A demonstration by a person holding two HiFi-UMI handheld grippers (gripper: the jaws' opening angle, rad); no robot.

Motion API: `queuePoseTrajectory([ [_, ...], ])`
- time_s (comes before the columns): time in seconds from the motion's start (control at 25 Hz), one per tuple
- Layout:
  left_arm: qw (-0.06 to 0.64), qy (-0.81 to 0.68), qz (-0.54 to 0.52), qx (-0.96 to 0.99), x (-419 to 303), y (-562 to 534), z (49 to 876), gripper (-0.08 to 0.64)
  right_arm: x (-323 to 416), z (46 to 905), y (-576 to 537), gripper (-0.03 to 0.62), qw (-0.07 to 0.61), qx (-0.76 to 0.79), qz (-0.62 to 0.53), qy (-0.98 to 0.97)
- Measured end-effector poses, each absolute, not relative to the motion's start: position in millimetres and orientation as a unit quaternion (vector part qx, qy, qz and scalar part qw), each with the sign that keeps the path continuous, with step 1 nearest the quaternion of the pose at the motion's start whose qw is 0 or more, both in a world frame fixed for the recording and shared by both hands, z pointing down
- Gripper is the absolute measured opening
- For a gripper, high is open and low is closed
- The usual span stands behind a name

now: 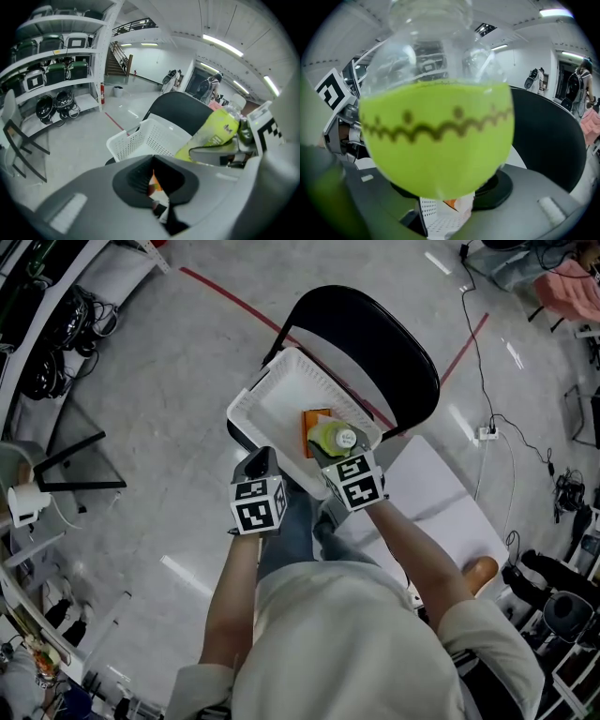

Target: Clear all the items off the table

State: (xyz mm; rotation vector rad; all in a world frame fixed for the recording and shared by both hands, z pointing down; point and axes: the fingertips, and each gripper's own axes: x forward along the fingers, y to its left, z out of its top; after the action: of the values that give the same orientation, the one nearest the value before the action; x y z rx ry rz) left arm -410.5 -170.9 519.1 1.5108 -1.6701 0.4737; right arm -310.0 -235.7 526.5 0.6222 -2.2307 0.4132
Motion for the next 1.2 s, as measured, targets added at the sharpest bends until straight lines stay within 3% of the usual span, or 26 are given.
queuePoseTrajectory([
  [0.56,0.429,-0.67,0.186,0.576,-463,-191,567,0.009,-400,613,-262,0.268,0.396,0.2,0.142,-0.885],
  [1.2,0.452,-0.663,0.186,0.567,-484,-219,605,0.009,-444,714,-267,0.27,0.433,0.175,0.147,-0.872],
])
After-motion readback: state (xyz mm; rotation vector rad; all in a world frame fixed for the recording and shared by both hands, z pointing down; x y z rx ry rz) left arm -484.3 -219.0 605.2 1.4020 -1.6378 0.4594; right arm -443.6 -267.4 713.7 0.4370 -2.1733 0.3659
